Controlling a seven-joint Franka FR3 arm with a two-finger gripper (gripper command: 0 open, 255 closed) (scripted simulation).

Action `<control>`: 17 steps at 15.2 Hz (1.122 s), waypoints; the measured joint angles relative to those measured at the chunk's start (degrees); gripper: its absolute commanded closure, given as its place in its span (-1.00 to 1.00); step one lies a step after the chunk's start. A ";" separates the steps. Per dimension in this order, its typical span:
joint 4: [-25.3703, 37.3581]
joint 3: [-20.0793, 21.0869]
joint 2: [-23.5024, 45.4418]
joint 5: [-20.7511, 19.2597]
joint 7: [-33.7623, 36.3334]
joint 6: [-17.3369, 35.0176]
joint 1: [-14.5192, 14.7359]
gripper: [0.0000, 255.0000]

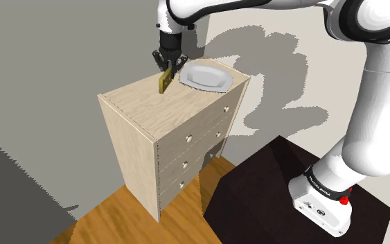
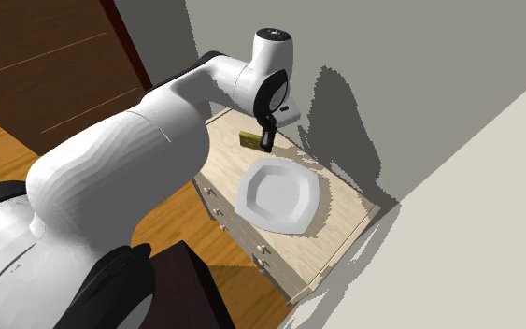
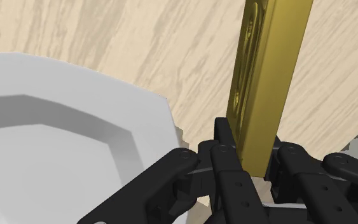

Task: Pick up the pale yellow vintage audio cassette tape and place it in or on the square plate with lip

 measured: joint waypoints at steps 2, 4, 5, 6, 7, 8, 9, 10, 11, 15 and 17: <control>-0.02 0.00 -0.01 0.00 0.00 0.01 0.00 1.00; 0.41 0.01 0.06 0.00 0.00 -0.38 0.07 1.00; 0.91 0.04 0.04 0.04 -0.05 -0.89 0.12 1.00; 1.31 0.06 -0.10 0.12 -0.16 -1.40 0.08 1.00; 1.59 0.13 -0.46 0.29 -0.27 -2.01 0.01 1.00; 2.37 0.16 -0.36 0.27 -0.23 -2.67 0.17 1.00; 2.76 0.24 -0.61 0.37 -0.19 -3.31 0.23 1.00; 3.84 0.22 -0.46 0.36 -0.38 -4.22 0.29 1.00; 4.59 0.23 -0.47 0.40 -0.50 -4.97 0.31 1.00; 7.59 0.34 -0.50 0.48 -0.61 -7.95 0.70 1.00; 9.60 0.38 -0.22 0.40 -0.60 -9.67 1.07 1.00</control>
